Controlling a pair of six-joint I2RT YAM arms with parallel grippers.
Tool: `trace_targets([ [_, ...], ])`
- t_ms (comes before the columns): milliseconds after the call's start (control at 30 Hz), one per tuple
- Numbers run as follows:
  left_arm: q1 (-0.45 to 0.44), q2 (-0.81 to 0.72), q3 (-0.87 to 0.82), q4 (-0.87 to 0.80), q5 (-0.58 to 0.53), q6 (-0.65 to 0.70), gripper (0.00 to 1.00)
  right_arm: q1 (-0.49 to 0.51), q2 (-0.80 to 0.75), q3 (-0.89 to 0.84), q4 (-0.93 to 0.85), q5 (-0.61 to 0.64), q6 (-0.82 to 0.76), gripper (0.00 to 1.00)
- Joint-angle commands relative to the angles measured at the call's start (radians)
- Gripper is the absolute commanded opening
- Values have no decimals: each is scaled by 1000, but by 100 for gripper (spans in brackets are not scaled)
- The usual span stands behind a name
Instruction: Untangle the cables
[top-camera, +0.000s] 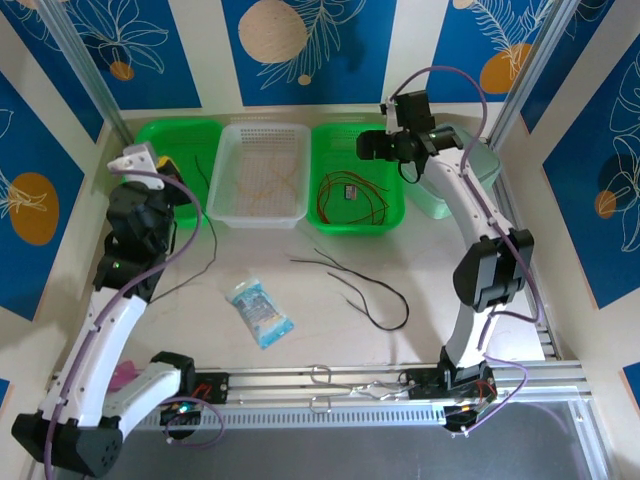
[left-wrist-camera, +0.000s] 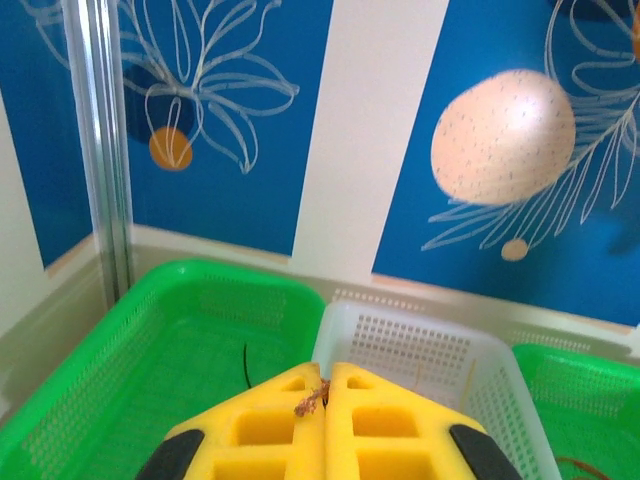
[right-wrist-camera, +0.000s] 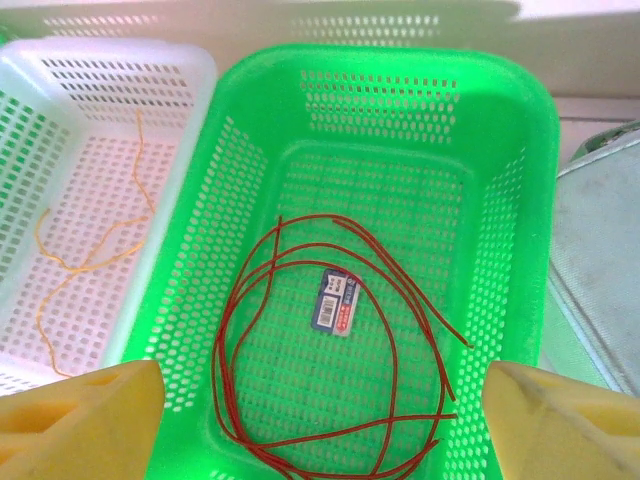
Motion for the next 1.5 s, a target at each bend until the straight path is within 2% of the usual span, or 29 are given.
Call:
trace_targets([
  [0, 31, 57, 124, 73, 51, 72, 0, -3, -16, -57, 4, -19, -11, 83],
  [200, 82, 200, 354, 66, 102, 180, 0, -1, -82, -134, 19, -26, 23, 83],
  [400, 130, 321, 506, 145, 97, 245, 0, 12, -186, -262, 42, -26, 79, 83],
  [600, 164, 481, 706, 232, 107, 285, 0, 0, -236, -286, 3, 18, 70, 83],
  [700, 170, 601, 885, 241, 132, 310, 0, -22, -233, -274, -15, 17, 77, 83],
  [800, 175, 719, 1060, 239, 102, 349, 0, -44, -214, -226, -45, 20, 80, 83],
  [967, 193, 874, 1256, 320, 55, 360, 0, -66, -168, -120, -98, 22, 77, 83],
  [1100, 193, 1012, 1427, 351, 58, 397, 0, -75, -120, -59, -129, 8, 73, 83],
  [1200, 195, 1065, 1451, 405, 17, 487, 0, -74, -67, 16, -187, 5, 70, 83],
  [1300, 197, 1087, 1410, 392, -42, 570, 0, -74, -38, 61, -208, 1, 76, 83],
  [1467, 202, 1034, 1124, 342, -133, 544, 0, -61, -31, 78, -209, -5, 85, 83],
])
